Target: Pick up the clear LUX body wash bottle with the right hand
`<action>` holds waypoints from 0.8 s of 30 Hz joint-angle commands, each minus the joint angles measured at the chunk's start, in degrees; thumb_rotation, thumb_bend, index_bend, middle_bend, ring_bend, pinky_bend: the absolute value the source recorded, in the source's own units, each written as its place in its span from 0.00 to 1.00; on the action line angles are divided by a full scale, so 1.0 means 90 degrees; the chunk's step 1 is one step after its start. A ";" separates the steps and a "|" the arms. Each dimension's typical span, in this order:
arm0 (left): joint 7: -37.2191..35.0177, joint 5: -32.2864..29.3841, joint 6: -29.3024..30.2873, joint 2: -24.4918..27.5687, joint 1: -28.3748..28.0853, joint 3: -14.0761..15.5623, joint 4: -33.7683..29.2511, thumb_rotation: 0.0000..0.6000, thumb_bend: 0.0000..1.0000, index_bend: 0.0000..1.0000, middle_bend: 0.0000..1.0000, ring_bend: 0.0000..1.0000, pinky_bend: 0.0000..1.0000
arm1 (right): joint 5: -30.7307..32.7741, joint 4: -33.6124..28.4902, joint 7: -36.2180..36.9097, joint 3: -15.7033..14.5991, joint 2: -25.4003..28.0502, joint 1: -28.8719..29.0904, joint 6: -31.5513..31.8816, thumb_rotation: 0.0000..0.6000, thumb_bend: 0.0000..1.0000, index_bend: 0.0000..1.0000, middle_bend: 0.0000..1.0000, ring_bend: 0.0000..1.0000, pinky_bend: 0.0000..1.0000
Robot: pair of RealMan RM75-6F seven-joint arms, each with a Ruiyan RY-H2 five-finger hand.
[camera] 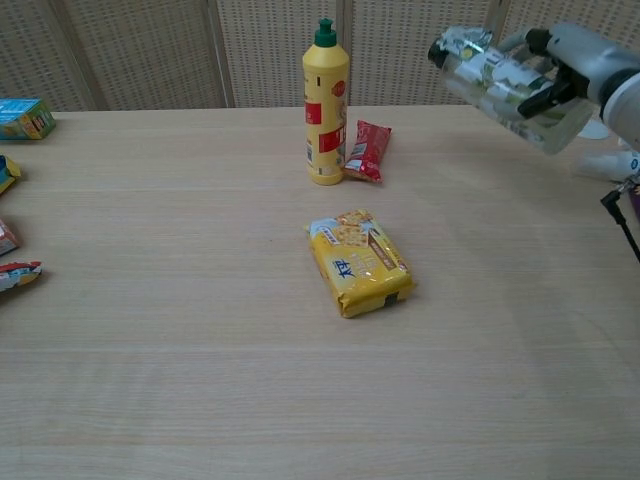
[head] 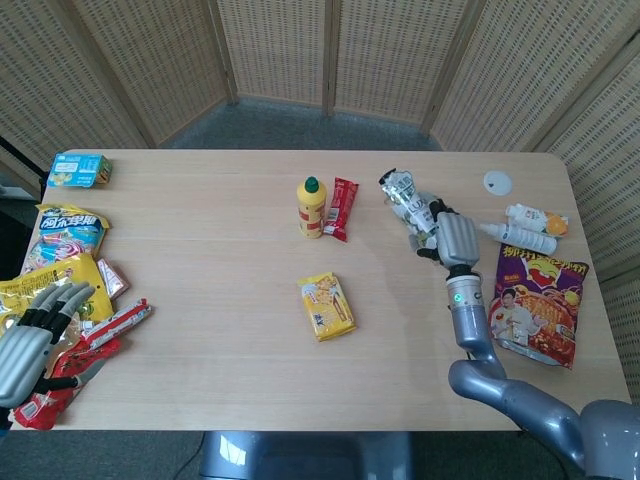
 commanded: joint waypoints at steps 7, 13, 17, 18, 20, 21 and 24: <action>0.0059 0.0178 0.0213 0.0021 0.0199 0.0135 -0.0078 0.78 0.30 0.00 0.00 0.00 0.00 | 0.0049 -0.1767 0.0565 0.0929 0.0940 -0.0108 0.0599 1.00 0.42 0.33 0.52 0.54 0.72; 0.0033 0.0308 0.0448 0.0052 0.0396 0.0246 -0.0054 0.78 0.30 0.00 0.00 0.00 0.00 | 0.0191 -0.2255 0.0482 0.1050 0.1240 -0.0111 0.0642 1.00 0.42 0.32 0.52 0.54 0.72; -0.0030 0.0368 0.0596 0.0080 0.0514 0.0301 0.0014 0.78 0.30 0.00 0.00 0.00 0.00 | 0.0249 -0.2451 0.0434 0.1039 0.1355 -0.0119 0.0669 1.00 0.42 0.32 0.52 0.54 0.72; -0.0056 0.0367 0.0620 0.0081 0.0537 0.0309 0.0034 0.78 0.30 0.00 0.00 0.00 0.00 | 0.0255 -0.2485 0.0417 0.1028 0.1371 -0.0117 0.0680 1.00 0.42 0.32 0.52 0.54 0.72; -0.0122 0.0362 0.0668 0.0087 0.0578 0.0319 0.0085 0.78 0.30 0.00 0.00 0.00 0.00 | 0.0261 -0.2555 0.0367 0.1010 0.1395 -0.0109 0.0734 1.00 0.42 0.32 0.52 0.54 0.72; -0.0146 0.0364 0.0689 0.0088 0.0590 0.0318 0.0107 0.78 0.30 0.00 0.00 0.00 0.00 | 0.0260 -0.2587 0.0352 0.1001 0.1407 -0.0108 0.0752 1.00 0.42 0.32 0.52 0.54 0.72; -0.0230 0.0362 0.0725 0.0086 0.0606 0.0303 0.0171 0.78 0.30 0.00 0.00 0.00 0.00 | 0.0275 -0.2683 0.0308 0.0982 0.1444 -0.0110 0.0822 1.00 0.42 0.32 0.52 0.54 0.72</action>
